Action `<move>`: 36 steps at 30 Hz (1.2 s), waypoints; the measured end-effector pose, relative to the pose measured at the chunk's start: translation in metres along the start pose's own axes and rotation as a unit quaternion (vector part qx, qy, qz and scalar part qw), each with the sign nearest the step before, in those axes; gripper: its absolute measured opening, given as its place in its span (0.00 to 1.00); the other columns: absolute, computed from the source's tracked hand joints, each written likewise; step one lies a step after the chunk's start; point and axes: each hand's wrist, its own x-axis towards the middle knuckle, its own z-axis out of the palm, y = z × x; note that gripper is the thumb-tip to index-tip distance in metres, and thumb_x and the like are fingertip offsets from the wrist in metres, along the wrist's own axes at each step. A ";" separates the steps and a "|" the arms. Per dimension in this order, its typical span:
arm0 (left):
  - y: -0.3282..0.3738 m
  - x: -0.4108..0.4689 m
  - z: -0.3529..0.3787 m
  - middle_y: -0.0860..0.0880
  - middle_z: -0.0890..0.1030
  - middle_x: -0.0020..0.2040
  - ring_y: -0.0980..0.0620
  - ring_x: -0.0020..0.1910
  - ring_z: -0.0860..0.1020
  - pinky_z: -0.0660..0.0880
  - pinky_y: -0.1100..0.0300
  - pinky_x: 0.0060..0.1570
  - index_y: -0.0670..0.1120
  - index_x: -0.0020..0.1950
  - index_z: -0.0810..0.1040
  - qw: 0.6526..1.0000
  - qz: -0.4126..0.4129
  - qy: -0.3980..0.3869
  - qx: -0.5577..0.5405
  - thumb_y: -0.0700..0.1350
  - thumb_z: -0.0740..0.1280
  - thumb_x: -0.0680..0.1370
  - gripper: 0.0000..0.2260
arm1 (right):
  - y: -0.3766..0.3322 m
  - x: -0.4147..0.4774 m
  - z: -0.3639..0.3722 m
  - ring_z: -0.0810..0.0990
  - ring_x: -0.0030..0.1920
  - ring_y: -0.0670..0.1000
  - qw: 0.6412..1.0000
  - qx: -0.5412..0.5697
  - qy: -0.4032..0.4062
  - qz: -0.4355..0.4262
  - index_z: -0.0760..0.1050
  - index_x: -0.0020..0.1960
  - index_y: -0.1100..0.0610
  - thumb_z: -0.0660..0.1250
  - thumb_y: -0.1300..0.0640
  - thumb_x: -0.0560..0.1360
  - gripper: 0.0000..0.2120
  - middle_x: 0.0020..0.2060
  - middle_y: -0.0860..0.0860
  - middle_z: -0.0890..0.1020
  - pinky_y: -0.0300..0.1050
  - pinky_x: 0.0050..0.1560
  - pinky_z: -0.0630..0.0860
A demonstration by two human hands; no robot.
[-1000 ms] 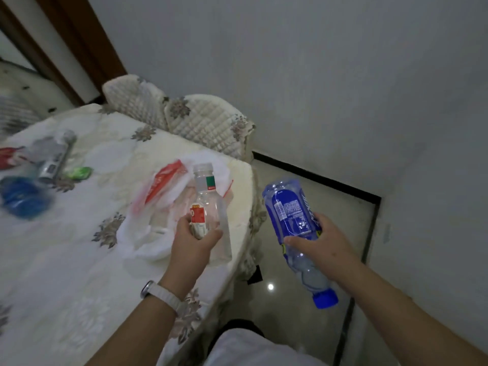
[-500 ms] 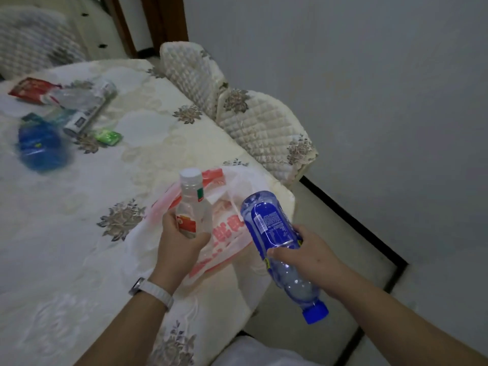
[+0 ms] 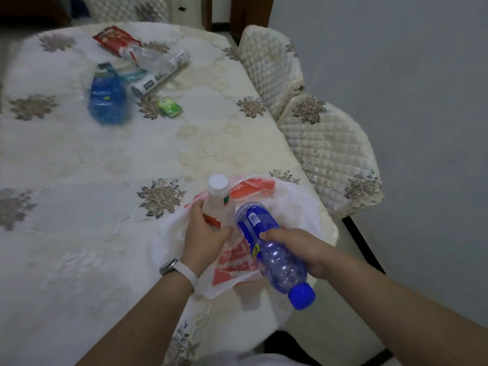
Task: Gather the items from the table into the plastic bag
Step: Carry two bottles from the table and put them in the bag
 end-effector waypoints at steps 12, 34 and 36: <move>-0.008 0.005 0.019 0.58 0.78 0.58 0.60 0.56 0.79 0.77 0.62 0.53 0.64 0.58 0.68 0.997 0.004 0.075 0.018 0.40 0.79 0.67 0.30 | -0.039 0.041 -0.017 0.82 0.46 0.57 0.989 0.111 -0.095 0.036 0.79 0.59 0.59 0.66 0.43 0.73 0.22 0.50 0.58 0.82 0.52 0.50 0.78; 0.005 -0.011 0.042 0.54 0.77 0.62 0.51 0.62 0.77 0.74 0.54 0.58 0.56 0.69 0.66 0.969 -0.058 0.216 0.106 0.46 0.76 0.70 0.31 | -0.067 0.067 -0.051 0.81 0.50 0.50 0.962 -0.140 -0.037 -0.232 0.75 0.53 0.45 0.57 0.51 0.80 0.08 0.51 0.48 0.81 0.55 0.56 0.79; 0.012 -0.021 0.041 0.54 0.76 0.65 0.53 0.65 0.75 0.72 0.55 0.62 0.54 0.72 0.66 0.966 -0.054 0.217 0.127 0.44 0.76 0.72 0.32 | -0.064 0.065 -0.055 0.81 0.44 0.40 0.952 -0.146 -0.048 -0.265 0.74 0.54 0.46 0.59 0.54 0.80 0.07 0.48 0.45 0.81 0.39 0.50 0.78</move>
